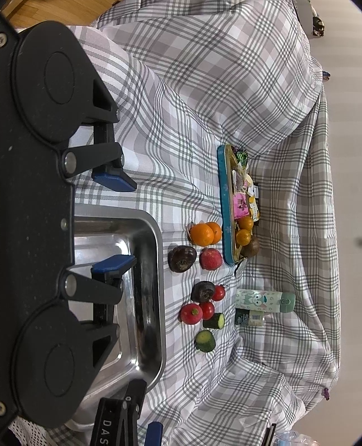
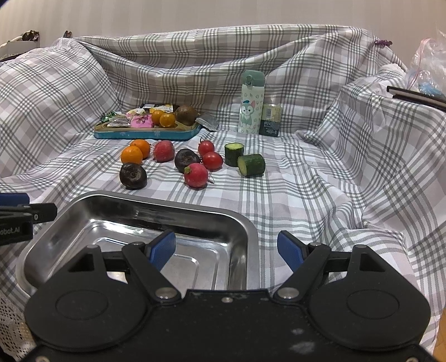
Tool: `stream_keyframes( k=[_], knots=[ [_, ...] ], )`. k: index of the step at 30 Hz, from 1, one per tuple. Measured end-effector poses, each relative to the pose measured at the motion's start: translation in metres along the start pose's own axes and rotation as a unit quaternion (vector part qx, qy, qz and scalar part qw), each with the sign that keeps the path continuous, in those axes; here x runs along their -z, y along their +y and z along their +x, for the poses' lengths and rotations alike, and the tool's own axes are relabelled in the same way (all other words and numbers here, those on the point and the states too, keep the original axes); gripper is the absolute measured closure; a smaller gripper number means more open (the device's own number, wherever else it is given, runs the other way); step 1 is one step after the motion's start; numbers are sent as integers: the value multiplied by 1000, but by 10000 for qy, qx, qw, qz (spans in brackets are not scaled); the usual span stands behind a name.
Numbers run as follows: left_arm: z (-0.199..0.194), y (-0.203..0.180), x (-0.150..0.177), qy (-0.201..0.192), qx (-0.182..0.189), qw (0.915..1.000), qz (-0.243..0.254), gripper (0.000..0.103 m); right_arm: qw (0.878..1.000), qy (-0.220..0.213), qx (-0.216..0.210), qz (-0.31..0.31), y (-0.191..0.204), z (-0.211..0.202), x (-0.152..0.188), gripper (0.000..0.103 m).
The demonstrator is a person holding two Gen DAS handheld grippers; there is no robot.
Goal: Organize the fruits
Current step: 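Grasp the dark plum with the left gripper while the right gripper grasps the red radish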
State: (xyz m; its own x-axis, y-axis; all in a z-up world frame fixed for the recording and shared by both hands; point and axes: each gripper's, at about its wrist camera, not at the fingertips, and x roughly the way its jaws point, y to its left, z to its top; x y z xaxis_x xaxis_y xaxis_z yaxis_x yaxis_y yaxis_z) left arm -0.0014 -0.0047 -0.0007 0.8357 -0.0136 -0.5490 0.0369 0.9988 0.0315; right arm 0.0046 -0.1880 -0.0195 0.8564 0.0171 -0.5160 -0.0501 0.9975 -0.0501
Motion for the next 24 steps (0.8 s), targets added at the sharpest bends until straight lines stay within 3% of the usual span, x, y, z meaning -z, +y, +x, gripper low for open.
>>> stream_keyframes(
  k=[16, 24],
  knots=[
    [-4, -1, -5, 38, 66, 10000, -8, 47, 9989, 395, -128, -236, 4, 7, 2, 23],
    [2, -10, -20, 405, -23, 9988, 270, 47, 9987, 300, -305, -280, 5, 3, -4, 23]
  ],
)
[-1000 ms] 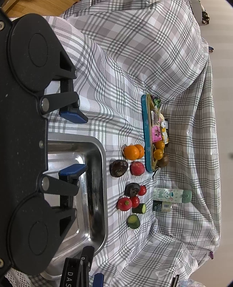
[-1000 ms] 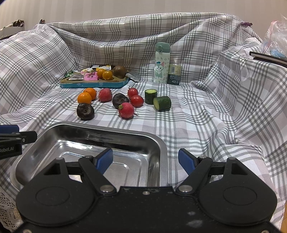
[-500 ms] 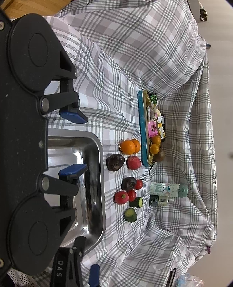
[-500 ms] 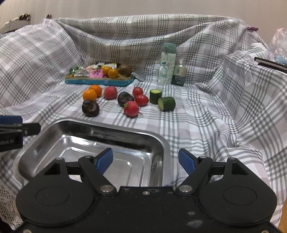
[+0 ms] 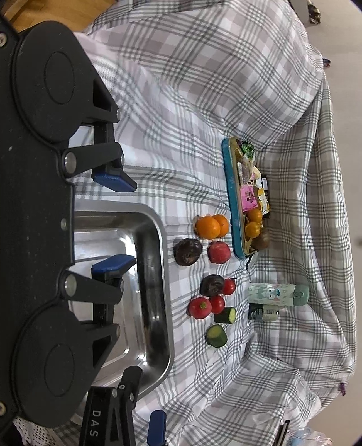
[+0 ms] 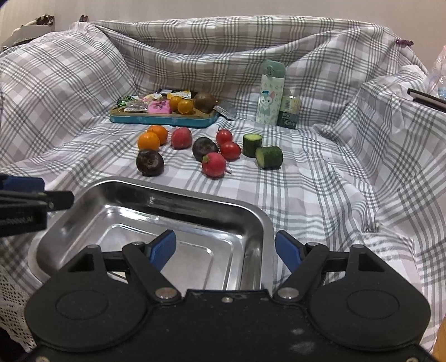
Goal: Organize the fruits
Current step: 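Grasp the dark plum with the left gripper while the right gripper grasps the red radish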
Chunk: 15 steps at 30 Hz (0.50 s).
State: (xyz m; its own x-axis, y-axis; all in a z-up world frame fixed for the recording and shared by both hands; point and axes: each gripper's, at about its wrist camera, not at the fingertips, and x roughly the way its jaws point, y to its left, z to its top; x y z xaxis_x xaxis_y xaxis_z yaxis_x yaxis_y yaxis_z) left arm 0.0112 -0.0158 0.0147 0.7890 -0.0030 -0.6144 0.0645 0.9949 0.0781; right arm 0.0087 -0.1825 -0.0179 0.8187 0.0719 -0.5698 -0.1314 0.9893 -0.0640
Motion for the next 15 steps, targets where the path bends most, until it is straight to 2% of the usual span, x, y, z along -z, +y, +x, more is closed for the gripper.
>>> stream_keyframes(
  k=[5, 9, 13, 15],
  knots=[
    [5, 3, -29, -8, 178, 9998, -74, 47, 9992, 70, -213, 340, -10, 4, -16, 23],
    [24, 5, -53, -42, 325, 9993, -156, 47, 9982, -85, -340, 487, -20, 10, -37, 26],
    [45, -2, -69, -187, 284, 9993, 142, 48, 9979, -257, -388, 451, -26, 27, -62, 29],
    [57, -7, -74, -137, 333, 9990, 271, 48, 9976, -290, -435, 448, -28, 38, -72, 30]
  ],
)
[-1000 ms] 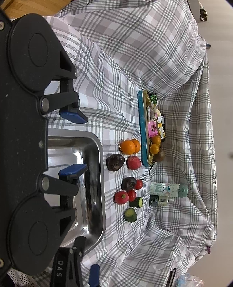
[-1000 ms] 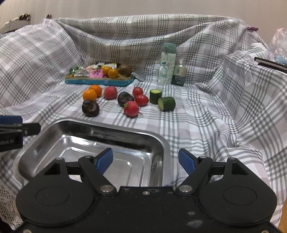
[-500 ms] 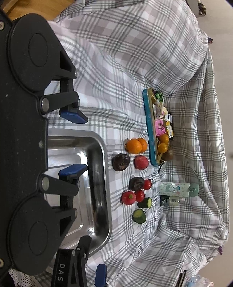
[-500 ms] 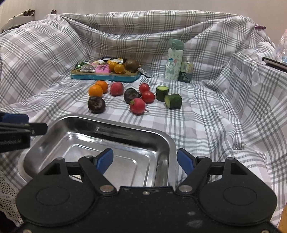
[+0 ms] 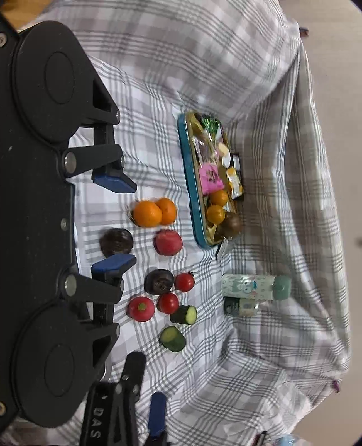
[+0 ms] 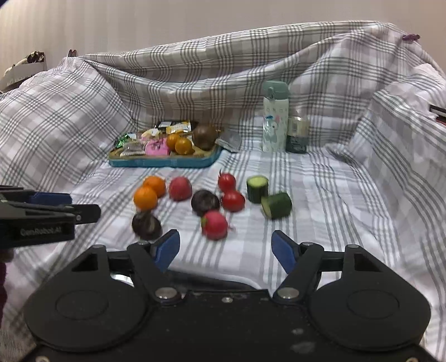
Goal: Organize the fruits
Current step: 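Grasp the dark plum with the left gripper while the right gripper grasps the red radish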
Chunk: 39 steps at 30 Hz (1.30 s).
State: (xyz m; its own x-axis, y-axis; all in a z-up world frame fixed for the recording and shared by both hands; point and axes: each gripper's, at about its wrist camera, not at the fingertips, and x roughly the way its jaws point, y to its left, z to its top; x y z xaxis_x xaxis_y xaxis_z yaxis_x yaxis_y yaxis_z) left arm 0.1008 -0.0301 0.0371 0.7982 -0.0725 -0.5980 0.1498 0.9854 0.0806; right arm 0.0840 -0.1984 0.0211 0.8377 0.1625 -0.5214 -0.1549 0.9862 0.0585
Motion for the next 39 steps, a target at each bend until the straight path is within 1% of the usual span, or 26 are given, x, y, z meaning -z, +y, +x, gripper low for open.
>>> stream_keyframes(
  k=[4, 7, 9, 12, 13, 15, 16, 17, 20, 25, 29, 33, 35, 36, 39],
  knots=[
    [27, -4, 0, 218, 141, 9996, 78, 49, 9999, 49, -1, -145, 0, 28, -11, 31],
    [43, -1, 1, 375, 225, 9990, -2, 49, 9996, 237, -116, -18, -3, 49, -16, 31],
    [49, 1, 2, 399, 298, 9988, -47, 49, 9992, 348, -151, 107, -6, 62, -17, 31],
    [56, 2, 6, 362, 418, 9985, -38, 49, 9987, 454, -156, 141, -7, 77, -15, 35],
    [58, 3, 7, 350, 436, 9984, -38, 49, 9987, 455, -180, 153, -7, 81, -15, 37],
    [60, 4, 10, 330, 508, 9981, -78, 49, 9988, 386, -240, 153, -6, 87, -13, 48],
    [61, 6, 10, 311, 545, 9980, -109, 49, 9990, 340, -233, 152, -6, 88, -12, 59],
    [62, 6, 10, 304, 549, 9979, -125, 49, 9992, 314, -197, 129, -4, 91, -10, 62],
    [67, 9, 11, 307, 493, 9981, -189, 49, 9993, 336, -165, 39, -2, 98, -8, 61],
    [74, 16, 11, 456, 613, 9963, -402, 49, 9992, 286, -256, -105, 4, 101, -7, 61],
    [80, 15, 13, 552, 657, 9955, -400, 49, 9985, 360, -372, -177, 9, 105, -6, 60],
    [81, 14, 14, 504, 666, 9956, -417, 50, 9981, 422, -396, -203, 13, 109, -6, 59],
    [81, 16, 14, 480, 765, 9948, -471, 59, 9977, 472, -456, -140, 12, 111, -6, 59],
    [81, 17, 13, 478, 841, 9940, -507, 68, 9975, 497, -484, -116, 11, 112, -6, 59],
    [80, 19, 13, 447, 817, 9938, -610, 68, 9971, 543, -534, -87, 11, 114, -6, 58]
  ],
)
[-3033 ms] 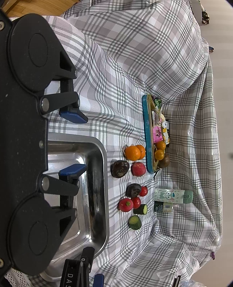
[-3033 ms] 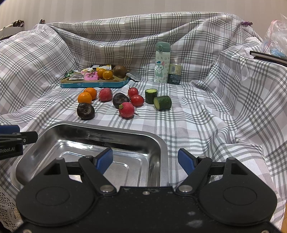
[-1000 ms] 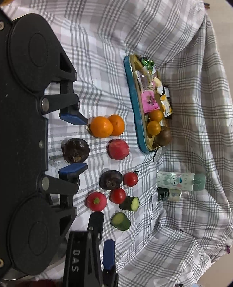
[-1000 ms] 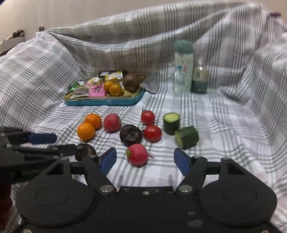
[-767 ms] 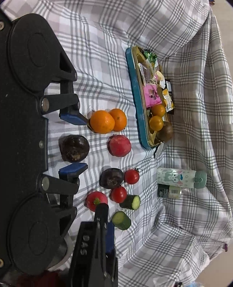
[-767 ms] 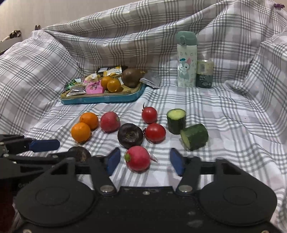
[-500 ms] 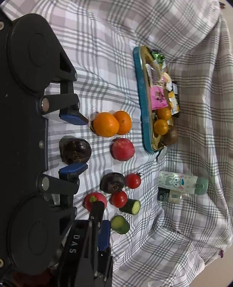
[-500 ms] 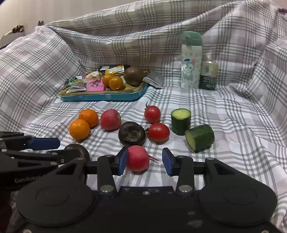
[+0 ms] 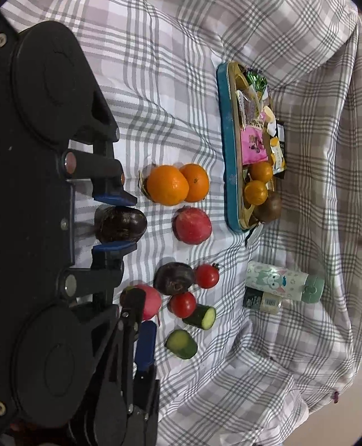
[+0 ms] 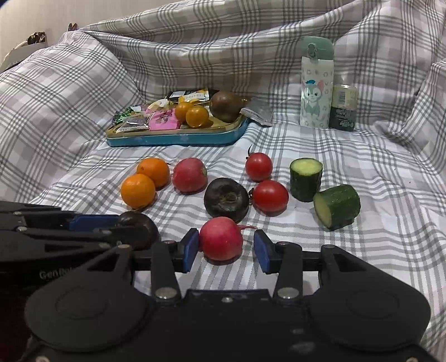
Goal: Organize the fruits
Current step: 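Grasp the dark plum with the left gripper while the right gripper grasps the red radish, then carry the plum and radish in both grippers over the steel tray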
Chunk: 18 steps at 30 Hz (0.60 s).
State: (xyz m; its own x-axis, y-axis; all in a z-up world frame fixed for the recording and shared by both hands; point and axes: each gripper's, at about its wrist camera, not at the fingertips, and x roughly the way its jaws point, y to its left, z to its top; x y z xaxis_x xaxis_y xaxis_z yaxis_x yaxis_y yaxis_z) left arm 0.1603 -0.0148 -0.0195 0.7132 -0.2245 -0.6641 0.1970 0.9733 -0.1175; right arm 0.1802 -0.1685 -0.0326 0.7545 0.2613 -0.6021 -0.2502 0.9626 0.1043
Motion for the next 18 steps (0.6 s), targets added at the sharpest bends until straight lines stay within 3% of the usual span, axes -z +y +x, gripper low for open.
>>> stream_keyframes(
  k=[8, 18],
  knots=[
    [1, 12, -3, 45, 33, 9991, -411, 68, 9985, 249, -246, 423, -7, 7, -2, 56],
    [2, 13, -2, 26, 51, 9993, -371, 68, 9971, 297, -380, 595, -7, 12, -1, 59]
  ],
)
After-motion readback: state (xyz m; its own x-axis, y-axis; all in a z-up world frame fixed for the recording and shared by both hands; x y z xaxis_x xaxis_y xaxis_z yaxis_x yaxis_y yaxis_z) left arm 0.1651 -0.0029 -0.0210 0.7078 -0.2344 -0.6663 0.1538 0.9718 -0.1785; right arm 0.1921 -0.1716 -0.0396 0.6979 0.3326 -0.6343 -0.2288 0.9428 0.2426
